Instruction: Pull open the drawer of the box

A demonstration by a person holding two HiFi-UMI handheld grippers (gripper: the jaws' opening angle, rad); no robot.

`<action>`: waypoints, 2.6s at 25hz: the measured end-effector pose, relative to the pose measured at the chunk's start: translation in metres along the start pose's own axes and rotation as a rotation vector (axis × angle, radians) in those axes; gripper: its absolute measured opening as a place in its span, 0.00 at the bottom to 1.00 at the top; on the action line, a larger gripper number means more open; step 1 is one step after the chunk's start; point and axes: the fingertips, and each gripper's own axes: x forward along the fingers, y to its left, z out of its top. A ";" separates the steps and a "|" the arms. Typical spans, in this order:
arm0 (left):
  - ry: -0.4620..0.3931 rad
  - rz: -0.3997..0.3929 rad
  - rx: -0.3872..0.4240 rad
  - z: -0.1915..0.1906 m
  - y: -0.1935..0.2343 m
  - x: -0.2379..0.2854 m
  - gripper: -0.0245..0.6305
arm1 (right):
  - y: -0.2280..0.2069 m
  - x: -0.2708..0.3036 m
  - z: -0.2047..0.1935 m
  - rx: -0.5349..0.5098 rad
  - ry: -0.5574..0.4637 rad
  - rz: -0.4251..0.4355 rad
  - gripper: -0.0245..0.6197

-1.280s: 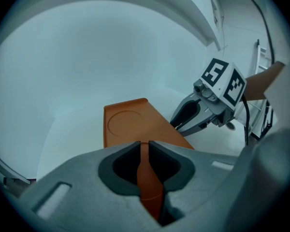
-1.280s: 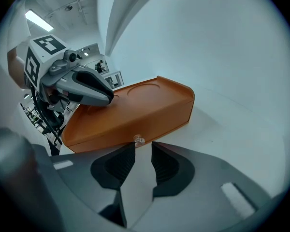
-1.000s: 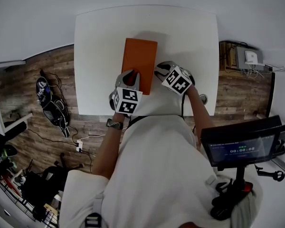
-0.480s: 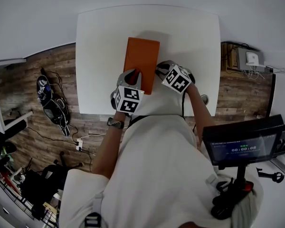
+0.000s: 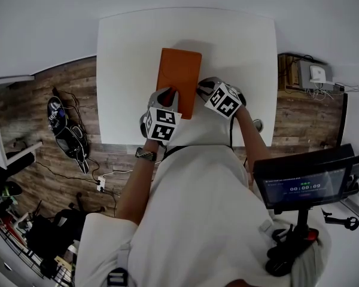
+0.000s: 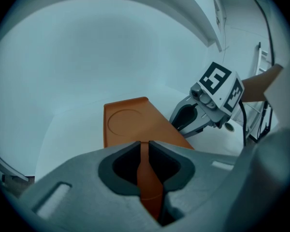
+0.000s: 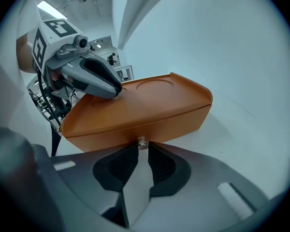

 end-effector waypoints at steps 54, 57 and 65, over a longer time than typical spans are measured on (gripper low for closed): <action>0.053 0.007 0.036 -0.005 0.023 0.033 0.12 | -0.049 -0.030 -0.076 0.200 0.045 -0.126 0.14; 0.055 0.007 0.036 -0.006 0.022 0.033 0.12 | -0.048 -0.030 -0.081 0.216 0.055 -0.127 0.14; 0.054 0.011 0.038 -0.006 0.022 0.034 0.12 | -0.053 -0.036 -0.096 0.243 0.081 -0.145 0.14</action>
